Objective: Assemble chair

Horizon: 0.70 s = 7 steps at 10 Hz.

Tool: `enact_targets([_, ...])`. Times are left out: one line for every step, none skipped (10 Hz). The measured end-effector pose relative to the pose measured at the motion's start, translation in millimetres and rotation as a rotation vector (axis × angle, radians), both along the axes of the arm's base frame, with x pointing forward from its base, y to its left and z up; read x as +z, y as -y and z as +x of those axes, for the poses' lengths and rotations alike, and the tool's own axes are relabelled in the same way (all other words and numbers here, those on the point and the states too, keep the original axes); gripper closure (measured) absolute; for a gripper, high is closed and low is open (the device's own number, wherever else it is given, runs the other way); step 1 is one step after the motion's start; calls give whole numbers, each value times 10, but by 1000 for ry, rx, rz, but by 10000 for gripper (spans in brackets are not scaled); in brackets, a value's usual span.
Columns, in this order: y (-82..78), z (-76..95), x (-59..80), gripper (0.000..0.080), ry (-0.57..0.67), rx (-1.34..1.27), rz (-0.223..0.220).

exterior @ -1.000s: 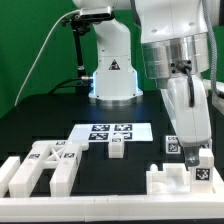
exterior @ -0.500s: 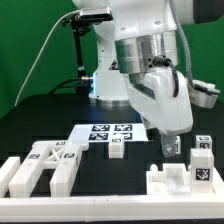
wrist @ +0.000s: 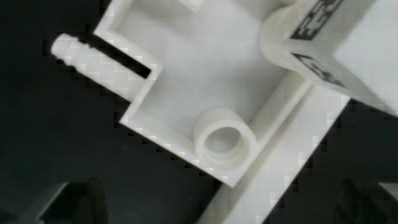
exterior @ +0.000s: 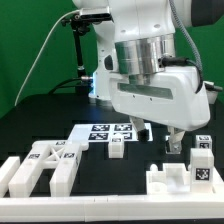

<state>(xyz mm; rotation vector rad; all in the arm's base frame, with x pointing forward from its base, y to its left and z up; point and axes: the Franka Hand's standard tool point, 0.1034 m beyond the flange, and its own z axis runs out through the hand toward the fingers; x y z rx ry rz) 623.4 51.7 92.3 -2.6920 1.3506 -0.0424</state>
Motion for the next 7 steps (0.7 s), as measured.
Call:
enact_targets([12, -15, -13, 150, 5, 74, -7])
enact_targets([90, -180, -78, 150, -9, 179, -8])
enact_targets([202, -405, -131, 150, -45, 309, -3])
enact_targets([281, -535, -151, 150, -77, 396, 17])
enact_targets([332, -577, -160, 150, -76, 434, 10])
enact_targets([338, -559, -141, 150, -45, 502, -19])
enact_targets([349, -558, -150, 150, -42, 544, -20])
